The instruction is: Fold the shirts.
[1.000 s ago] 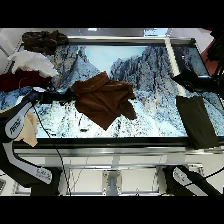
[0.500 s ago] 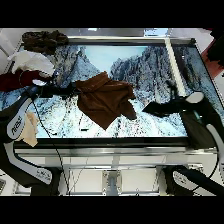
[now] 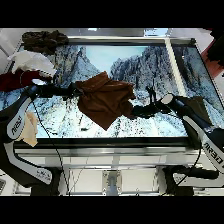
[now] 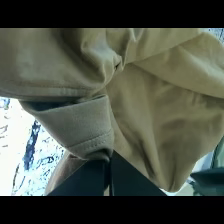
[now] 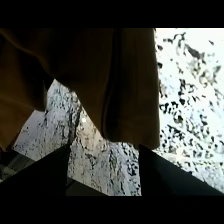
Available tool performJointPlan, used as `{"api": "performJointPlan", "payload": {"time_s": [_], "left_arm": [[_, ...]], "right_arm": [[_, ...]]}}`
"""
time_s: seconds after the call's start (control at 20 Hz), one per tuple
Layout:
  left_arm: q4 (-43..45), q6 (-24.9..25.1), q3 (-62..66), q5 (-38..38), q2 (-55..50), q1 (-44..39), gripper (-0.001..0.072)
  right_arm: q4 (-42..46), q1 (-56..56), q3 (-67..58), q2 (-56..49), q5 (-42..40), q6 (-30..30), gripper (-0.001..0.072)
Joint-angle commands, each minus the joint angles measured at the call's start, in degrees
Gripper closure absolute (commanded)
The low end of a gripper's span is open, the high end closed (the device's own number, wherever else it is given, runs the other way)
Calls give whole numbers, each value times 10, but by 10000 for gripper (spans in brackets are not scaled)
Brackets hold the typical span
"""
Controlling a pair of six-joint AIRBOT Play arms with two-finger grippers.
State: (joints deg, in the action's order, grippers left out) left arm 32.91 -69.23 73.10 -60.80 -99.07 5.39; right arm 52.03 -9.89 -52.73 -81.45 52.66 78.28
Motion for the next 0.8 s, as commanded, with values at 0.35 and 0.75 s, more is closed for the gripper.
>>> {"api": "performJointPlan", "payload": {"time_s": [0.35,0.75], "left_arm": [[1,1,0,-4,0,0,694],[1,2,1,-4,0,0,694]], "right_arm": [[-2,-6,-45,-26,-3,23,235],[-74,-7,-45,-77,16,-18,273]]}}
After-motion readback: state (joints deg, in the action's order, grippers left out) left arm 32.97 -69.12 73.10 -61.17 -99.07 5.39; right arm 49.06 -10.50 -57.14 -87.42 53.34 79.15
